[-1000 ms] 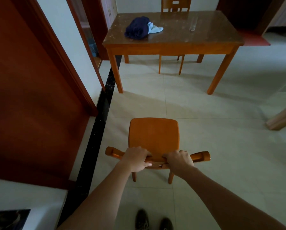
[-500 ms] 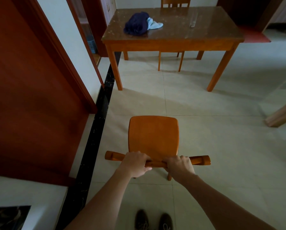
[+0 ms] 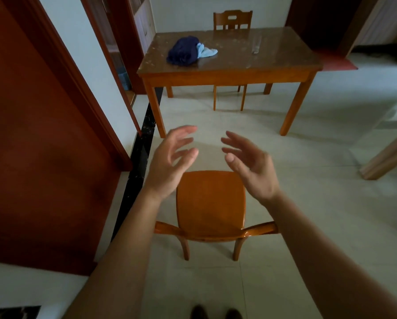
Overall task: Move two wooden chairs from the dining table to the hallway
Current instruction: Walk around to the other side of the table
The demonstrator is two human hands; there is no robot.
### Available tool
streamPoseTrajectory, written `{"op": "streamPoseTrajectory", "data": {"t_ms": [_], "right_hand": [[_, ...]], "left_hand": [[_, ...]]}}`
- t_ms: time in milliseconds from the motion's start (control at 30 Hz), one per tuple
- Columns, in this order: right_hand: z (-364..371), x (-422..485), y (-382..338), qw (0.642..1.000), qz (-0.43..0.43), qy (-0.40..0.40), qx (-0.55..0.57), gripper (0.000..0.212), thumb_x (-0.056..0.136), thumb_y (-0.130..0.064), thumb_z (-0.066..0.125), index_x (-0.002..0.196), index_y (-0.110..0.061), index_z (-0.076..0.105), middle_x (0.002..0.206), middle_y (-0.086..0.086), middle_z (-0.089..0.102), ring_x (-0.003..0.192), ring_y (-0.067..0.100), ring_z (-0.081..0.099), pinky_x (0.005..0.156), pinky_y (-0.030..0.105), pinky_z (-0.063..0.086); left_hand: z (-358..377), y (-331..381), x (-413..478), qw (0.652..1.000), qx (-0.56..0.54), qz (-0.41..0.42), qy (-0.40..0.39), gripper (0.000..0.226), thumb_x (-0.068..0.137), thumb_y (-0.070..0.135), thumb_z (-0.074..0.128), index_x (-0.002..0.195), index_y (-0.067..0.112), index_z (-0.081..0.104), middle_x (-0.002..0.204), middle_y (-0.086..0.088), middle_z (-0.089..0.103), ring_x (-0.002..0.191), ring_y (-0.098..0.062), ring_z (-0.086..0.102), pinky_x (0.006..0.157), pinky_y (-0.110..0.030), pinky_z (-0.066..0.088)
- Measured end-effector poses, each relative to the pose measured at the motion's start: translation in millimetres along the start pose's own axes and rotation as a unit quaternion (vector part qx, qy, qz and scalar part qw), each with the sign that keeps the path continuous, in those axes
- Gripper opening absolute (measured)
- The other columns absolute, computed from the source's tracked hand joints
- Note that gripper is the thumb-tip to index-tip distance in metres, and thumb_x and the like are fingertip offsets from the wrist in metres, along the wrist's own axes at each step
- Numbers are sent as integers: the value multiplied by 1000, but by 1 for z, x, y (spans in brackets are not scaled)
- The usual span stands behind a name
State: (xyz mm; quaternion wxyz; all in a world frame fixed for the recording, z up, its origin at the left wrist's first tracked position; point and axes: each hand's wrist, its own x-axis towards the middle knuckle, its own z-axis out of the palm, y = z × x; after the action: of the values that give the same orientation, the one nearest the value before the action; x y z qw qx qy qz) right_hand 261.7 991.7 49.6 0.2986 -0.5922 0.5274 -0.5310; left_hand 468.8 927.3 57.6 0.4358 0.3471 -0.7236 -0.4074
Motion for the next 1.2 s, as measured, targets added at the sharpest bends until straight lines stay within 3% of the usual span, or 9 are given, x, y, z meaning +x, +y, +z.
{"op": "streamPoseTrajectory", "data": {"t_ms": [133, 200, 267, 333, 467, 567, 733, 967, 1200], "right_hand": [[-38, 13, -61, 990, -127, 54, -35, 75, 90, -66, 59, 147, -18, 50, 147, 2, 61, 134, 16, 59, 104, 51, 54], [-62, 10, -78, 980, -166, 74, -82, 76, 91, -66, 57, 148, -16, 50, 150, 4, 58, 139, 17, 54, 108, 52, 50], [-88, 1, -91, 973, -182, 84, -116, 76, 91, -64, 57, 148, -15, 48, 152, 5, 55, 143, 17, 50, 113, 53, 45], [-114, -7, -101, 968, -191, 94, -129, 75, 91, -60, 59, 149, -13, 45, 154, 6, 53, 144, 17, 48, 115, 51, 43], [-178, -25, -109, 953, -198, 126, -191, 84, 91, -62, 58, 151, -6, 43, 156, 4, 49, 146, 13, 44, 118, 38, 39], [-241, -43, -105, 944, -202, 156, -209, 87, 90, -67, 58, 152, -8, 40, 158, 2, 46, 149, 14, 40, 120, 39, 37], [-346, -60, -90, 937, -223, 169, -209, 83, 87, -67, 63, 151, -17, 41, 156, 3, 49, 147, 21, 43, 116, 57, 39], [-486, -64, -69, 937, -211, 175, -215, 85, 86, -68, 64, 149, -15, 43, 154, 6, 52, 143, 24, 48, 112, 57, 43], [-567, -11, -31, 943, -201, 172, -201, 89, 85, -68, 65, 150, -10, 45, 153, 6, 53, 143, 23, 49, 112, 57, 43]], "left_hand": [[-10, 59, 22, 992, -37, 121, -23, 68, 89, 68, 60, 146, 35, 45, 155, 3, 49, 142, -16, 50, 113, -34, 44], [-9, 70, 30, 987, -10, 156, -39, 69, 89, 59, 64, 149, 31, 43, 157, 3, 47, 144, -17, 47, 116, -42, 41], [2, 80, 38, 982, -3, 185, -49, 70, 89, 54, 65, 150, 28, 42, 158, 3, 47, 146, -18, 45, 116, -48, 40], [21, 95, 49, 974, -20, 215, -66, 74, 90, 64, 63, 152, 29, 41, 159, 1, 46, 147, -20, 44, 115, -49, 40], [75, 128, 80, 959, -20, 257, -117, 73, 89, 68, 62, 151, 36, 41, 159, 4, 45, 148, -21, 42, 117, -57, 37], [126, 147, 101, 952, -34, 277, -129, 74, 88, 71, 61, 150, 36, 42, 159, 7, 46, 148, -20, 42, 116, -57, 37], [236, 180, 126, 938, -36, 307, -158, 76, 88, 71, 61, 149, 28, 47, 156, 5, 49, 146, -23, 45, 113, -62, 40], [376, 222, 164, 935, -60, 313, -154, 71, 88, 70, 64, 148, 38, 45, 156, 8, 49, 145, -21, 46, 113, -59, 42], [451, 228, 225, 941, -46, 297, -158, 69, 87, 67, 66, 146, 38, 45, 153, 15, 51, 142, -18, 49, 115, -52, 41]]}}
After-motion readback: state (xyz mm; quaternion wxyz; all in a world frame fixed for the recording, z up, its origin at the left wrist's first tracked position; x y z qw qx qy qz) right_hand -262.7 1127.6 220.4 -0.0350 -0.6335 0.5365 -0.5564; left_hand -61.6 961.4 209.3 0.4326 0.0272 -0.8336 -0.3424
